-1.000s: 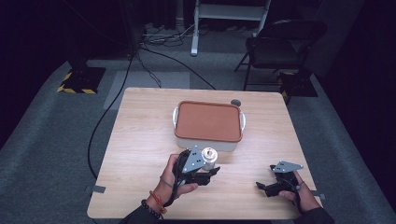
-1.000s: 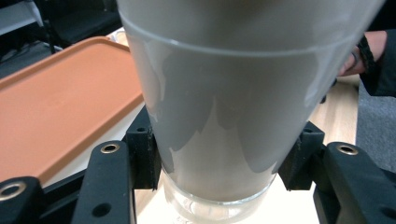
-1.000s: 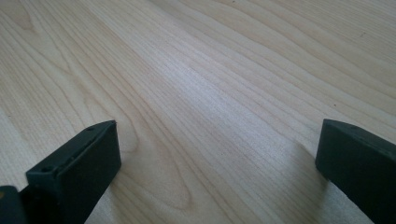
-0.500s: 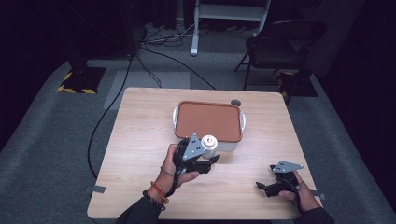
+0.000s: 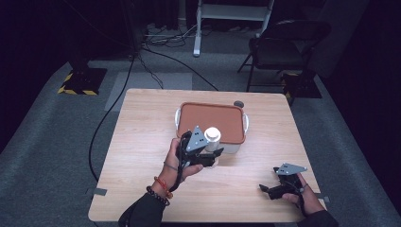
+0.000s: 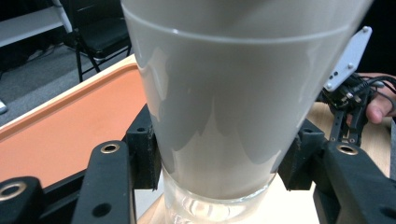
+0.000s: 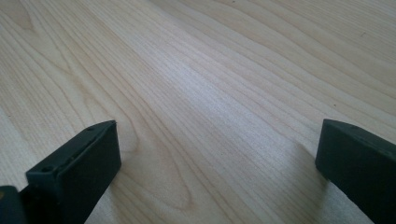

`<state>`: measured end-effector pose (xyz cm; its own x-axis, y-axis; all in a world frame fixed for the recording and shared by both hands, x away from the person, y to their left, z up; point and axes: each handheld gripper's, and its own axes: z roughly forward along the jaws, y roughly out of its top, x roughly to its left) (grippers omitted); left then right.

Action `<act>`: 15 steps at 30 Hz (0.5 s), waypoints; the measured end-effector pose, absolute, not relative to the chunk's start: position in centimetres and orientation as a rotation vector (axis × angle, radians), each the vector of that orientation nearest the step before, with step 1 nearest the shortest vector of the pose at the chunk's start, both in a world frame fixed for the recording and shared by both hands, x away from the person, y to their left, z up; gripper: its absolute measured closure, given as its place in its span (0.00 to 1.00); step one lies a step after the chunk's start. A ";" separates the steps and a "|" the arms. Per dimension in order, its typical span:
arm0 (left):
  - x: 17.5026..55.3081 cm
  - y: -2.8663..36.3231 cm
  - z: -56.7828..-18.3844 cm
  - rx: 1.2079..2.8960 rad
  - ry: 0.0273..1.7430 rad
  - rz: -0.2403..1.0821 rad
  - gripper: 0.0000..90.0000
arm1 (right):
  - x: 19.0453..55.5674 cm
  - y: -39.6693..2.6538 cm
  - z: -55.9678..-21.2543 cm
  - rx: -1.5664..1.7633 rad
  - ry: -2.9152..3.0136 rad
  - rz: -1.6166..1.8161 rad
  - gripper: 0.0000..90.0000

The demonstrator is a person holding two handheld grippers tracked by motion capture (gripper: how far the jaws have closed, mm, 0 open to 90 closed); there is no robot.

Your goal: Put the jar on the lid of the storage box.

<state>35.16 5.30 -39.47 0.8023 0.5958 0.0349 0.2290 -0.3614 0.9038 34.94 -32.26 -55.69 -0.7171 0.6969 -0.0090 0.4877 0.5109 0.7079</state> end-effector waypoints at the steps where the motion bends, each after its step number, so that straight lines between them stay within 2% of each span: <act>1: 35.3 5.3 -39.4 1.943 0.623 0.441 0.48 | 34.9 -32.3 -55.7 0.995 2.463 1.017 0.00; 15: 36.8 5.1 -38.1 1.939 0.657 0.459 0.48 | 34.9 -32.3 -55.7 0.995 2.464 1.017 0.00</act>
